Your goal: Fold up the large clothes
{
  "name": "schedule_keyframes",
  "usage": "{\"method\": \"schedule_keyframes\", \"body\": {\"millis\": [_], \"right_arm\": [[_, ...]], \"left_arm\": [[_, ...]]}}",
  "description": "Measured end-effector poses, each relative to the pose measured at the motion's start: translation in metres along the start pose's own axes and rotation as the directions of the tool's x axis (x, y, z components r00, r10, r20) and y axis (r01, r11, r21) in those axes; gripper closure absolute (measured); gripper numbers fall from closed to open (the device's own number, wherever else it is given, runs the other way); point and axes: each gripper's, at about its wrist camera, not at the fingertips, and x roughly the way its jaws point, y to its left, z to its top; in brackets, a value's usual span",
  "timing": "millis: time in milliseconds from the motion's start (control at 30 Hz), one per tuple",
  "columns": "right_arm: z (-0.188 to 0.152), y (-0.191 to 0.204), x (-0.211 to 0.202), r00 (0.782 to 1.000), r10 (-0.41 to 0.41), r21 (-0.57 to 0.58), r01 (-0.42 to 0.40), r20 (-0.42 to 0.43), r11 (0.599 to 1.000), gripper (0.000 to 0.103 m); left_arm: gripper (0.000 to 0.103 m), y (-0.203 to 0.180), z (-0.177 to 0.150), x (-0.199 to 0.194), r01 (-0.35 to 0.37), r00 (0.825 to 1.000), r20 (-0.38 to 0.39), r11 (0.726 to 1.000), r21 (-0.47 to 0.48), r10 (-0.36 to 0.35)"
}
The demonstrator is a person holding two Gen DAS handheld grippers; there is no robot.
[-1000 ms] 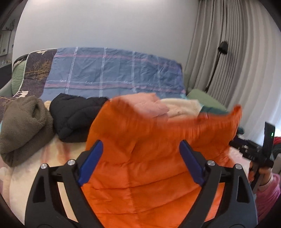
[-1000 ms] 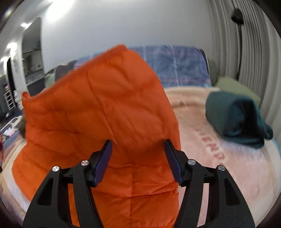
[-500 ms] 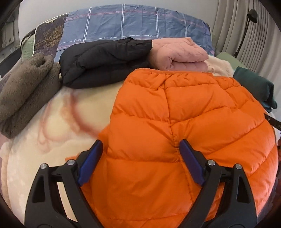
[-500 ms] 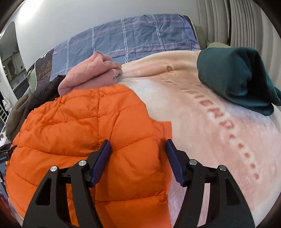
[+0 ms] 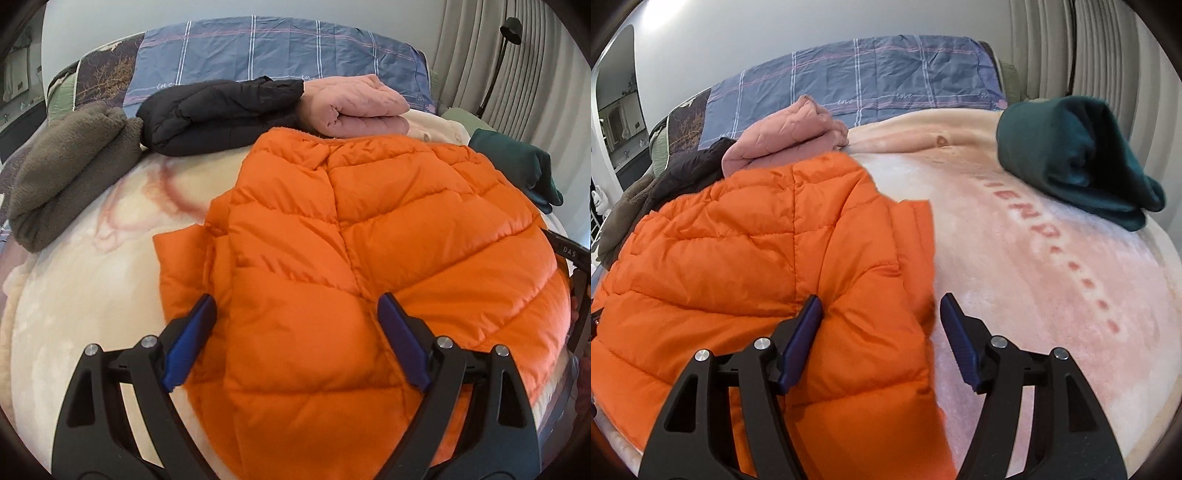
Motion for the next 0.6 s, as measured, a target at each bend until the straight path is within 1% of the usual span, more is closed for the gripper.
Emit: {"method": "schedule_keyframes", "body": {"millis": [33, 67, 100, 167, 200, 233, 267, 300, 333, 367, 433, 500, 533, 567, 600], "right_arm": [[0.004, -0.003, -0.008, 1.0, -0.001, 0.021, 0.001, 0.019, 1.0, 0.037], [0.009, -0.005, -0.017, 0.999, 0.007, 0.046, -0.009, 0.046, 0.999, 0.037], [0.012, -0.007, -0.026, 0.997, 0.016, 0.067, -0.021, 0.073, 0.998, 0.037], [0.023, -0.004, -0.043, 0.989, 0.049, 0.086, -0.061, 0.141, 0.994, 0.037], [0.028, -0.001, -0.048, 0.985, 0.062, 0.077, -0.075, 0.16, 0.994, 0.04], [0.032, 0.006, -0.05, 0.981, 0.078, 0.059, -0.089, 0.176, 0.994, 0.043], [0.038, 0.016, -0.05, 0.978, 0.098, 0.03, -0.105, 0.184, 0.994, 0.051], [0.04, 0.023, -0.048, 0.976, 0.112, 0.015, -0.117, 0.187, 0.993, 0.054], [0.041, 0.03, -0.045, 0.973, 0.132, 0.002, -0.134, 0.188, 0.991, 0.054], [0.043, 0.039, -0.037, 0.97, 0.166, -0.013, -0.166, 0.18, 0.986, 0.054], [0.044, 0.047, -0.022, 0.97, 0.189, -0.012, -0.189, 0.152, 0.982, 0.055], [0.039, 0.051, 0.004, 0.98, 0.173, 0.002, -0.174, 0.102, 0.985, 0.054], [0.036, 0.051, 0.019, 0.986, 0.152, 0.01, -0.153, 0.066, 0.988, 0.054], [0.029, 0.049, 0.034, 0.99, 0.139, 0.02, -0.14, 0.026, 0.99, 0.054], [0.021, 0.045, 0.047, 0.986, 0.164, 0.028, -0.164, 0.014, 0.986, 0.054]], "left_arm": [[0.013, 0.0, 0.002, -0.004, -0.007, 1.0, 0.008, 1.0, 0.005, 0.007], [0.013, -0.003, 0.005, -0.014, -0.016, 0.999, 0.037, 1.0, 0.016, 0.016], [0.013, -0.004, 0.01, -0.022, -0.016, 0.998, 0.068, 1.0, 0.022, 0.014], [0.017, -0.011, 0.021, -0.043, 0.003, 0.99, 0.14, 0.999, 0.039, -0.009], [0.022, -0.016, 0.026, -0.05, 0.016, 0.986, 0.163, 0.999, 0.048, -0.023], [0.024, -0.022, 0.032, -0.055, 0.033, 0.982, 0.185, 0.998, 0.059, -0.043], [0.025, -0.03, 0.04, -0.058, 0.057, 0.976, 0.206, 0.995, 0.076, -0.072], [0.025, -0.037, 0.045, -0.058, 0.074, 0.971, 0.22, 0.993, 0.094, -0.094], [0.026, -0.048, 0.051, -0.054, 0.081, 0.967, 0.23, 0.99, 0.116, -0.106], [0.026, -0.055, 0.055, -0.049, 0.081, 0.968, 0.228, 0.988, 0.128, -0.109], [0.026, -0.07, 0.059, -0.03, 0.07, 0.973, 0.208, 0.985, 0.158, -0.102], [0.026, -0.079, 0.057, -0.002, 0.007, 0.984, 0.174, 0.981, 0.192, -0.041], [0.025, -0.08, 0.052, 0.019, -0.044, 0.99, 0.143, 0.978, 0.204, 0.015], [0.024, -0.077, 0.047, 0.035, -0.067, 0.993, 0.113, 0.978, 0.196, 0.046], [0.022, -0.069, 0.043, 0.045, -0.049, 0.995, 0.093, 0.984, 0.171, 0.033]]}}
